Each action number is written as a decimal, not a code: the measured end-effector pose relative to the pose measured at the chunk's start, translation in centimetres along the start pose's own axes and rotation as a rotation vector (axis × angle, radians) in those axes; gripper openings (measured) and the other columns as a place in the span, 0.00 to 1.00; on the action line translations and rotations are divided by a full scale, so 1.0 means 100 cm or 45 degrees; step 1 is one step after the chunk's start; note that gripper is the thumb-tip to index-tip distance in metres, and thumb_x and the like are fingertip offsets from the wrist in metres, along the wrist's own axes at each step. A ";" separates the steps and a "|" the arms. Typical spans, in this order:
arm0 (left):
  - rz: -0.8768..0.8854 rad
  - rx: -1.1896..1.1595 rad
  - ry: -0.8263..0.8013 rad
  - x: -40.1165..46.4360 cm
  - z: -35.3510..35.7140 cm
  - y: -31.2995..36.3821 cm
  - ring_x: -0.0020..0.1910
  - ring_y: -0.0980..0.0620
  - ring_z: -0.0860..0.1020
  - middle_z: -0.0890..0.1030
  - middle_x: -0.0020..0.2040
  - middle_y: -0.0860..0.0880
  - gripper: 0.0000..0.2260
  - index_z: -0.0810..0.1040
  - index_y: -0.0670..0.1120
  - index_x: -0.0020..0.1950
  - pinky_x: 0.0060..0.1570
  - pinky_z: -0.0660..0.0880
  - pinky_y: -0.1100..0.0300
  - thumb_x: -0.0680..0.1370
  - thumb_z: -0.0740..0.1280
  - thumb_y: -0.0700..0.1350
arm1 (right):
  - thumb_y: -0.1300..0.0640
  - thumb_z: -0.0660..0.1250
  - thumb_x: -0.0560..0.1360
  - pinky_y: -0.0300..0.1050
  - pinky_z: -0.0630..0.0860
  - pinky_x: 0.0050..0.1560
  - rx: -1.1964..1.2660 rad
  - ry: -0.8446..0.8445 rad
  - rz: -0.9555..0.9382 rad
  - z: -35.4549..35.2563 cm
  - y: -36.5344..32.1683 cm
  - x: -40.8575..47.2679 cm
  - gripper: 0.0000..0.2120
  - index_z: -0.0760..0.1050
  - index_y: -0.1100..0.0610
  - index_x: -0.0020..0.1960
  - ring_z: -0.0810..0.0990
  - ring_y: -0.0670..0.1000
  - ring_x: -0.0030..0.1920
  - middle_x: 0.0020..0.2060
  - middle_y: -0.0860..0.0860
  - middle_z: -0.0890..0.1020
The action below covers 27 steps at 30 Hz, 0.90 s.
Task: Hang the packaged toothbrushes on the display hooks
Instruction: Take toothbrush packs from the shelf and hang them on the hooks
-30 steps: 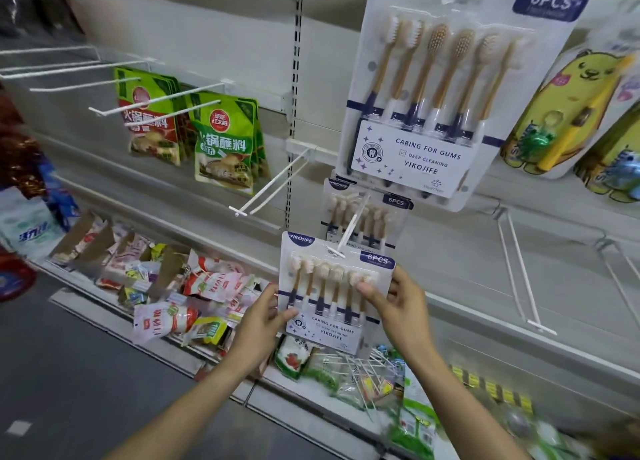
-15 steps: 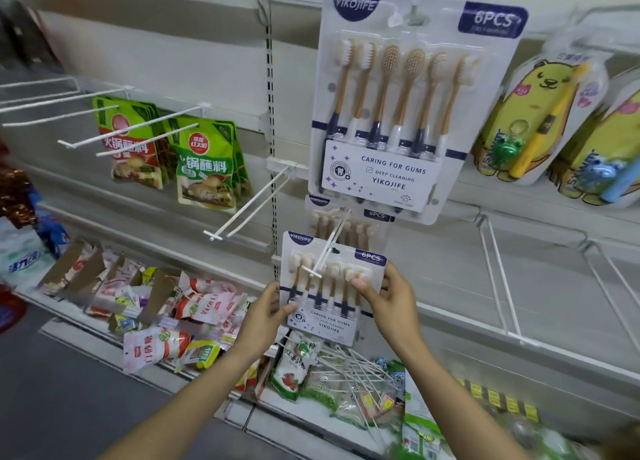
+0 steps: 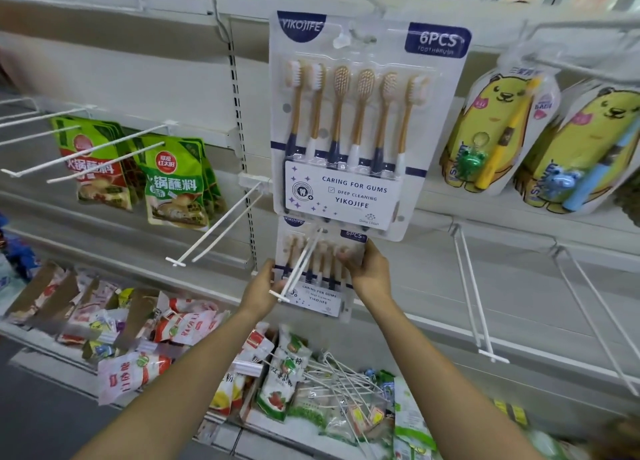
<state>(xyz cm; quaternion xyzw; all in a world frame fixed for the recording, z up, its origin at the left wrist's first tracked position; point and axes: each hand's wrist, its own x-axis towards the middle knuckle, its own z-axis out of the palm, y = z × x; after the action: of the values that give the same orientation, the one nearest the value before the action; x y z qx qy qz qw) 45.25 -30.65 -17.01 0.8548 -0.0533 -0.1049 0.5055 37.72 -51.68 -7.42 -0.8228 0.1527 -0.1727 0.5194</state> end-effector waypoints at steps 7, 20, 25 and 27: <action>0.018 0.157 0.061 0.001 0.008 -0.004 0.53 0.43 0.80 0.81 0.55 0.43 0.17 0.69 0.48 0.67 0.56 0.78 0.44 0.79 0.68 0.43 | 0.51 0.70 0.78 0.44 0.69 0.40 -0.230 -0.051 -0.002 -0.004 0.004 -0.001 0.17 0.71 0.60 0.58 0.82 0.60 0.46 0.45 0.55 0.82; 0.569 0.886 0.296 -0.111 0.011 0.033 0.70 0.46 0.67 0.70 0.70 0.46 0.24 0.68 0.45 0.72 0.68 0.70 0.48 0.78 0.67 0.52 | 0.59 0.69 0.77 0.52 0.76 0.56 -0.949 -0.092 -0.442 -0.050 0.023 -0.093 0.23 0.69 0.58 0.71 0.74 0.57 0.64 0.66 0.55 0.74; 0.826 1.005 0.142 -0.148 0.027 0.056 0.72 0.48 0.66 0.69 0.71 0.50 0.29 0.67 0.47 0.73 0.74 0.63 0.49 0.75 0.66 0.55 | 0.58 0.70 0.76 0.50 0.74 0.62 -1.023 -0.110 -0.559 -0.085 0.026 -0.142 0.24 0.70 0.58 0.70 0.73 0.55 0.65 0.67 0.53 0.74; 0.912 1.045 0.113 -0.161 0.035 0.067 0.71 0.49 0.66 0.70 0.70 0.50 0.28 0.68 0.47 0.72 0.73 0.64 0.49 0.74 0.66 0.57 | 0.57 0.72 0.75 0.48 0.74 0.63 -1.071 -0.094 -0.587 -0.101 0.028 -0.160 0.25 0.70 0.57 0.70 0.73 0.54 0.65 0.66 0.52 0.74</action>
<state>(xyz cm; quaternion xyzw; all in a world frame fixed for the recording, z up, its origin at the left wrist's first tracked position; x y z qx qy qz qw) 28.85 -33.68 -10.72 0.9138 -0.3561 0.1395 0.1365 18.78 -54.09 -7.94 -0.9796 0.0044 -0.1771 0.0949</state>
